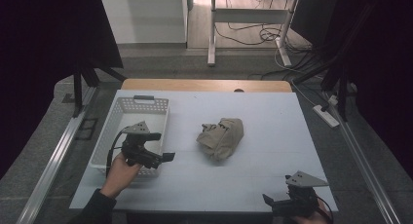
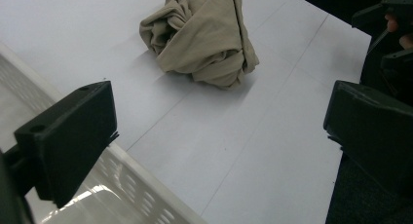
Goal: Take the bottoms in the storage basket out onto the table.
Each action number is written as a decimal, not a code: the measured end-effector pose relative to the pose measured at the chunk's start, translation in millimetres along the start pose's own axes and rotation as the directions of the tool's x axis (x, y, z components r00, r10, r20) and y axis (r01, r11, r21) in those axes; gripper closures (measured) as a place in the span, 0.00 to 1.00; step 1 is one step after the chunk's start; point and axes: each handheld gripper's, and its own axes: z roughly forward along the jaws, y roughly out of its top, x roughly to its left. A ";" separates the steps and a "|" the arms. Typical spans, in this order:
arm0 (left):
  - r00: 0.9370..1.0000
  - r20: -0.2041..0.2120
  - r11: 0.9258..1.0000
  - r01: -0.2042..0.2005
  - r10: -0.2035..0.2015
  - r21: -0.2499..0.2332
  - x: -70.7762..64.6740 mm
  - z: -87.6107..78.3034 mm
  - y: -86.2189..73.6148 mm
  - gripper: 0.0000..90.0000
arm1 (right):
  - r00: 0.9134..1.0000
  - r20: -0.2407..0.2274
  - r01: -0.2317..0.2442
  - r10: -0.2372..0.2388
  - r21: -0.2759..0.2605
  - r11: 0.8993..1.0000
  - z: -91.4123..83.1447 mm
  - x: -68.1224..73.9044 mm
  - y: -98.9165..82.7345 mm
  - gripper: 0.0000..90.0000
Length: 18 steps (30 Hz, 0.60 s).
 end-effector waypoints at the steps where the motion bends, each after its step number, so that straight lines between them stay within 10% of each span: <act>1: 1.000 -0.002 1.000 -0.002 0.002 -0.001 -0.3 -1.0 -0.8 0.00 | 1.000 0.000 0.000 0.000 0.000 1.000 0.0 0.0 0.0 0.00; 18: 1.000 -0.012 0.999 0.014 -0.015 -0.036 -3.4 -17.4 -14.5 0.00 | 1.000 0.001 0.002 -0.002 -0.002 1.000 0.1 0.4 -0.1 0.00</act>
